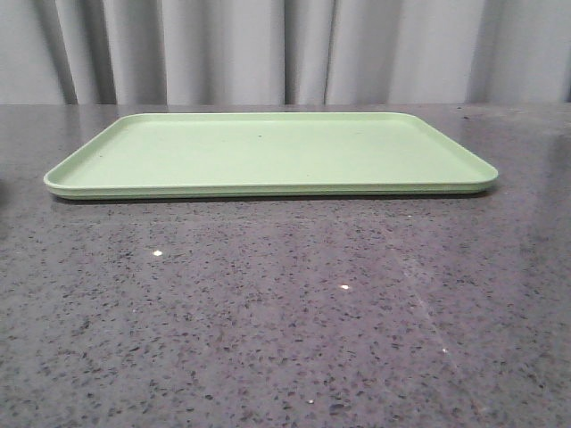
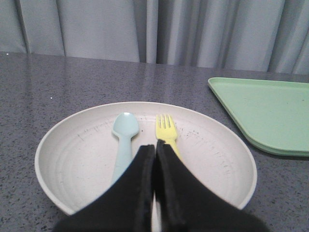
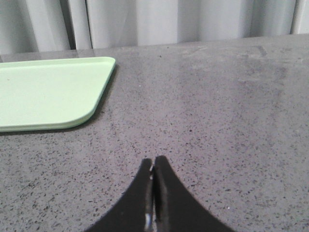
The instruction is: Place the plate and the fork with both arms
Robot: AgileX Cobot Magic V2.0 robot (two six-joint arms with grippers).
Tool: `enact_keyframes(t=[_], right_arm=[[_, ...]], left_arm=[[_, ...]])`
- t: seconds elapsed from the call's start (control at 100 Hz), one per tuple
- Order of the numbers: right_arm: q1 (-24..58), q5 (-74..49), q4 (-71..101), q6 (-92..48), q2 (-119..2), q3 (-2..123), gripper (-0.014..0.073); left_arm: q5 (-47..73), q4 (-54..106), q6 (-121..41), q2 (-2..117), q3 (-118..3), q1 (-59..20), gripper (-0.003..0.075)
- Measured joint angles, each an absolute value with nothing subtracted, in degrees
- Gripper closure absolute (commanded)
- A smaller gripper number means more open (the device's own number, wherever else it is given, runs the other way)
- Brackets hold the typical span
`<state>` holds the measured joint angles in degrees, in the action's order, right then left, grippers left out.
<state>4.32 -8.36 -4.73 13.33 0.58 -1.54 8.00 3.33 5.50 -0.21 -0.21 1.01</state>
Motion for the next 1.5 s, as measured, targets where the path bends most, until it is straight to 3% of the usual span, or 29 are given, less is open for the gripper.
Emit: enact_keyframes(t=[0.29, 0.77, 1.06, 1.13, 1.24, 1.37, 1.5], right_arm=[[4.32, -14.27, -4.73, 13.33, -1.56, 5.73, 0.066], [4.32, -33.7, -4.73, 13.33, -26.71, 33.15, 0.066], [4.32, -35.82, -4.73, 13.33, -36.59, 41.23, 0.066], [4.32, -36.08, -4.73, 13.33, -37.01, 41.21, 0.0658], [4.32, -36.45, -4.73, 13.33, -37.16, 41.21, 0.0604], [4.32, -36.54, -4.73, 13.33, -37.16, 41.21, 0.0383], [4.32, -36.54, -4.73, 13.33, -37.16, 41.21, 0.0186]], left_arm=[[16.55, 3.75, 5.5, 1.22, -11.13, 1.01, 0.0741], [23.61, 3.84, 5.5, 15.59, -28.25, 1.01, 0.0741], [28.83, 3.84, 5.5, 24.53, -33.44, 1.01, 0.0734], [29.35, 3.84, 5.5, 25.72, -34.17, 1.01, 0.068], [29.61, 3.84, 5.5, 26.66, -34.58, 1.01, 0.0493], [29.7, 3.84, 5.5, 26.69, -34.68, 1.01, 0.0268], [29.7, 3.64, 5.5, 26.69, -34.68, 1.01, 0.0228]])
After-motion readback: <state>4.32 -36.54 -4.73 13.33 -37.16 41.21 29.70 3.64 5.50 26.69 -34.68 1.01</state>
